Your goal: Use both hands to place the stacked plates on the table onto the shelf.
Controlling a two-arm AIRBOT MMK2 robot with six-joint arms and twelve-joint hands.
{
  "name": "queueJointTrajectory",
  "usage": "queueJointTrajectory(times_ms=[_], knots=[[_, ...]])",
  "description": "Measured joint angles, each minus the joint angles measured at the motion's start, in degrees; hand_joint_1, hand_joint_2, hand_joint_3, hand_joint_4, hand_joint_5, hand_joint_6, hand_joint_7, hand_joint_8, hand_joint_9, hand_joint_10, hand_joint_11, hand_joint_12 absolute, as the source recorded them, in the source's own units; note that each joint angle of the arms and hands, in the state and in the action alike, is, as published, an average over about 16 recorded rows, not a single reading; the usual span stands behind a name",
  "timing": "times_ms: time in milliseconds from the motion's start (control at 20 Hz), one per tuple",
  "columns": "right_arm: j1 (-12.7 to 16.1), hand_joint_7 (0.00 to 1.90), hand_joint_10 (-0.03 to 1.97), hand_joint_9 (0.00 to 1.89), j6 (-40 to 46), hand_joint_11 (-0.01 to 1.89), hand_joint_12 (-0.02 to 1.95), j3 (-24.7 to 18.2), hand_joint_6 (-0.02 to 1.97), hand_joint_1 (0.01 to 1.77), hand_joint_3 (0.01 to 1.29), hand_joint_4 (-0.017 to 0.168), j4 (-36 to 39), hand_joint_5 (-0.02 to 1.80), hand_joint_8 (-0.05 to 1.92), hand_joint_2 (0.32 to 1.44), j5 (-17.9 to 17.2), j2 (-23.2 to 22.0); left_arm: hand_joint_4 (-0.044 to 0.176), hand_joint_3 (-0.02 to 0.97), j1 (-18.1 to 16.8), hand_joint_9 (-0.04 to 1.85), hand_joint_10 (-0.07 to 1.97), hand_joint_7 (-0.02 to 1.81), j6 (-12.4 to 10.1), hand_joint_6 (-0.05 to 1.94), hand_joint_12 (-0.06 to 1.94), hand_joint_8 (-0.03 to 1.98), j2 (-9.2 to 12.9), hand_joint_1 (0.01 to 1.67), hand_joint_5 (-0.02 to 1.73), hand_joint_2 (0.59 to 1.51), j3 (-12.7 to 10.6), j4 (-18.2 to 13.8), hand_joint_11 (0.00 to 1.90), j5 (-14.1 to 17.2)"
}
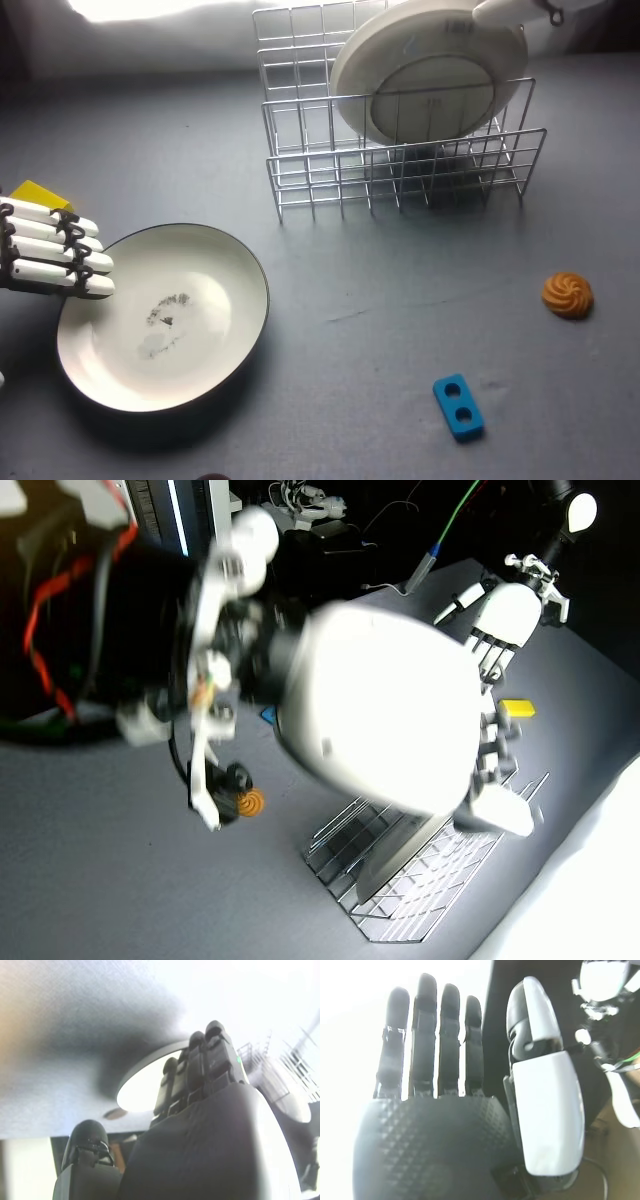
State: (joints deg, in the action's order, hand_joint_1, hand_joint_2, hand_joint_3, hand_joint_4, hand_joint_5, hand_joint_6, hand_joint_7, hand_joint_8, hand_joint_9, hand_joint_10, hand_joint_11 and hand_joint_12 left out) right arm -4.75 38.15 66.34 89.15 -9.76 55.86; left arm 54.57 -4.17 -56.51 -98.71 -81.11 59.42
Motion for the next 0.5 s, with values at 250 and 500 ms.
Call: queueJointTrajectory(times_ms=[250, 500], knots=[[0.25, 0.42, 0.01, 0.46, -9.15, 0.13, 1.03, -6.81, 0.04, 1.08, 0.01, -0.003, -4.52, 0.38, 0.03, 1.08, 0.27, -3.18, -0.002, 0.022, 1.74, 0.05, 0.02, 0.00, -0.74, 0.01, 0.01, -0.02, -0.21, 0.01, 0.02, 1.171, 0.16, 0.67, 0.02, -0.71], [-1.97, 0.22, 0.01, 0.25, -27.02, 0.05, 0.79, -11.09, 0.04, 1.17, 0.01, -0.001, -17.90, 0.19, 0.03, 1.07, -1.79, -4.97, -0.003, 0.022, 3.09, 0.05, 0.03, 0.00, -1.45, 0.01, 0.01, -0.02, -0.41, 0.01, 0.01, 1.170, 0.35, 1.13, 0.02, -1.39]])
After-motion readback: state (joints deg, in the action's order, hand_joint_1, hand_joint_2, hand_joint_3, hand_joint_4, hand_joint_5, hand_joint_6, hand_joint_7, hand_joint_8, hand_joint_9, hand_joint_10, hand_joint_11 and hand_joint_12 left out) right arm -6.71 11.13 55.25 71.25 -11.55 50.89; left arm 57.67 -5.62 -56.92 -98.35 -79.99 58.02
